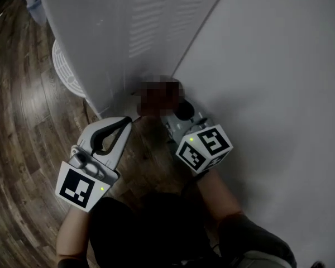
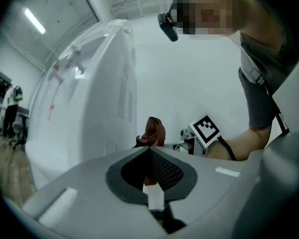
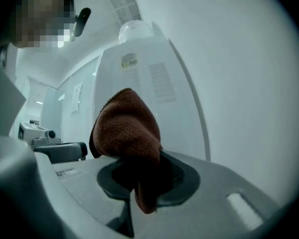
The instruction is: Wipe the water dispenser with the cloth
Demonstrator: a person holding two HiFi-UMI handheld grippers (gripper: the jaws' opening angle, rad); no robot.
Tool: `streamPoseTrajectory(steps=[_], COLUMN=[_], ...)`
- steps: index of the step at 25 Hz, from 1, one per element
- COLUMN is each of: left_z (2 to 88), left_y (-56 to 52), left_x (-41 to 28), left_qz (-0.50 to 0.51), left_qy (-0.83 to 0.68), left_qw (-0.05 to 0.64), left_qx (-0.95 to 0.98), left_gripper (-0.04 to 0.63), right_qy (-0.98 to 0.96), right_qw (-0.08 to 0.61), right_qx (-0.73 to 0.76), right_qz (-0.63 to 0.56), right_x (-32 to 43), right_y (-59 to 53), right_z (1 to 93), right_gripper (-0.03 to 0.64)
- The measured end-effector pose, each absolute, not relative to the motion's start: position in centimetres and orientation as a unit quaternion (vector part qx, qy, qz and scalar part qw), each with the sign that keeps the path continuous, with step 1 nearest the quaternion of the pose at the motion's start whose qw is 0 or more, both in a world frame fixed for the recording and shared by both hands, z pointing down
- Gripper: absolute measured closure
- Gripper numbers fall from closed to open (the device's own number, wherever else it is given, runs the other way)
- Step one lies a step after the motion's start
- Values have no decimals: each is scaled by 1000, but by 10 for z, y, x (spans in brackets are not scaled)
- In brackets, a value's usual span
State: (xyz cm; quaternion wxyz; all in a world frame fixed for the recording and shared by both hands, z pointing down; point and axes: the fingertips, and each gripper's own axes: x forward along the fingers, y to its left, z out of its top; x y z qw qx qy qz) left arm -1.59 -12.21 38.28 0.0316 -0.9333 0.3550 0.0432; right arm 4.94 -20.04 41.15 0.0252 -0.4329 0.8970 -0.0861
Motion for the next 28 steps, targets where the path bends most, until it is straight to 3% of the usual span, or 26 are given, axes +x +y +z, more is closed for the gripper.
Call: streamPoseTrajectory(steps=[7, 14, 18, 22, 28], left_z=[229, 114, 123, 181, 313], left_y=[-131, -144, -143, -127, -117], left_x=[6, 20, 28, 41, 29], left_qz=[38, 72, 100, 51, 0], left_qy=[340, 332, 329, 308, 301], left_qw=[166, 246, 212, 201, 79], left_qx=[-925, -908, -915, -929, -950], left_gripper=[578, 578, 578, 578, 578], right_qy=[888, 850, 852, 860, 863], right_qw=[149, 222, 182, 126, 78], right_qx=[-433, -463, -484, -491, -498], right_qz=[37, 117, 80, 65, 37], right_x=[72, 96, 95, 87, 86], right_y=[-209, -229, -260, -265, -270], right_z=[197, 64, 94, 182, 330], right_gripper=[552, 552, 552, 552, 552])
